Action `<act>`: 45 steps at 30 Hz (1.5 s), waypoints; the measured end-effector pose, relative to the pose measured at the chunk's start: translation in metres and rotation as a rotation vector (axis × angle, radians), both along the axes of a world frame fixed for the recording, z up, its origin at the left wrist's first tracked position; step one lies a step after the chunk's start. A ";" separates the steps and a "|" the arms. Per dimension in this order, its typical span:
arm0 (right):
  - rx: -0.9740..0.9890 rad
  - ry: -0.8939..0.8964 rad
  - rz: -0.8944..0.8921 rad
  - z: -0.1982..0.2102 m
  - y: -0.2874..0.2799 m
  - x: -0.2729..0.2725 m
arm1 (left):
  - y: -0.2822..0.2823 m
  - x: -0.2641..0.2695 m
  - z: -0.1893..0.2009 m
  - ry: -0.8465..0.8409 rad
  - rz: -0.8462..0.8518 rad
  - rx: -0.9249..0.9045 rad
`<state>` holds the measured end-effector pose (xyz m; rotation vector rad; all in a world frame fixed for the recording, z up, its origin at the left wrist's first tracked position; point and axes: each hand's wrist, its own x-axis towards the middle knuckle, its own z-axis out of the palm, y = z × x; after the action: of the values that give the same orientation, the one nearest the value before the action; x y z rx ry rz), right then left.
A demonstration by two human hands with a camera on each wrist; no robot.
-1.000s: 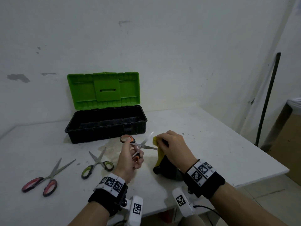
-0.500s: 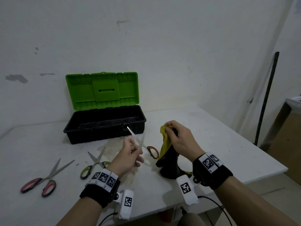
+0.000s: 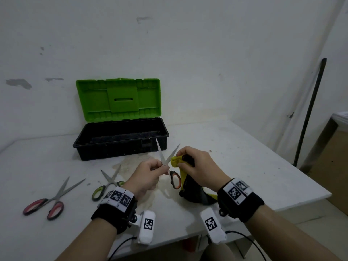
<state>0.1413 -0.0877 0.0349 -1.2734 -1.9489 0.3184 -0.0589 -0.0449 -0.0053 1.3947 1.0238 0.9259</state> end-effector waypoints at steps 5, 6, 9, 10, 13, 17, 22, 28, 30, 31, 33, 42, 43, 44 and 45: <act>0.149 -0.068 0.067 -0.012 0.003 -0.007 | 0.001 0.002 -0.002 -0.027 -0.072 -0.060; 0.167 -0.074 0.066 -0.014 0.004 -0.007 | 0.001 0.002 -0.002 -0.022 -0.076 -0.066; 0.190 -0.085 0.052 -0.016 0.005 -0.008 | 0.000 0.002 -0.001 0.001 -0.089 -0.074; 0.186 -0.086 0.037 -0.016 0.004 -0.009 | 0.000 0.002 0.001 0.014 -0.092 -0.070; 0.135 -0.080 -0.065 -0.016 0.006 -0.009 | 0.000 0.003 0.002 0.037 -0.076 -0.051; 0.086 0.069 -0.239 -0.007 0.009 -0.005 | -0.001 0.006 0.002 0.053 -0.041 -0.081; -0.035 0.162 -0.186 -0.006 0.003 -0.011 | -0.003 0.011 0.004 0.034 -0.046 -0.122; 0.078 -0.116 -0.225 -0.020 0.003 -0.009 | -0.002 0.009 0.003 0.060 -0.061 -0.123; 0.017 -0.221 -0.193 -0.020 -0.002 -0.009 | -0.002 0.008 0.005 0.066 -0.069 -0.115; -0.005 -0.238 -0.177 -0.019 -0.004 -0.009 | -0.002 0.008 0.005 0.077 -0.071 -0.112; 0.020 -0.193 -0.149 -0.019 -0.004 -0.008 | 0.000 0.006 0.003 0.091 -0.069 -0.111; 0.179 -0.249 -0.061 -0.030 -0.001 -0.006 | 0.002 0.004 0.000 0.092 -0.075 -0.091; 0.176 -0.230 -0.102 -0.026 0.002 -0.003 | 0.002 0.004 0.000 0.094 -0.075 -0.088; 0.167 -0.199 -0.154 -0.023 0.006 0.000 | 0.002 0.002 0.000 0.092 -0.071 -0.088; 0.161 -0.165 -0.208 -0.019 0.010 0.005 | 0.002 0.001 0.000 0.090 -0.068 -0.088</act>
<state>0.1458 -0.0780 0.0162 -1.4169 -1.9126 -0.0491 -0.0575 -0.0431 -0.0057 1.3998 1.0649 0.7651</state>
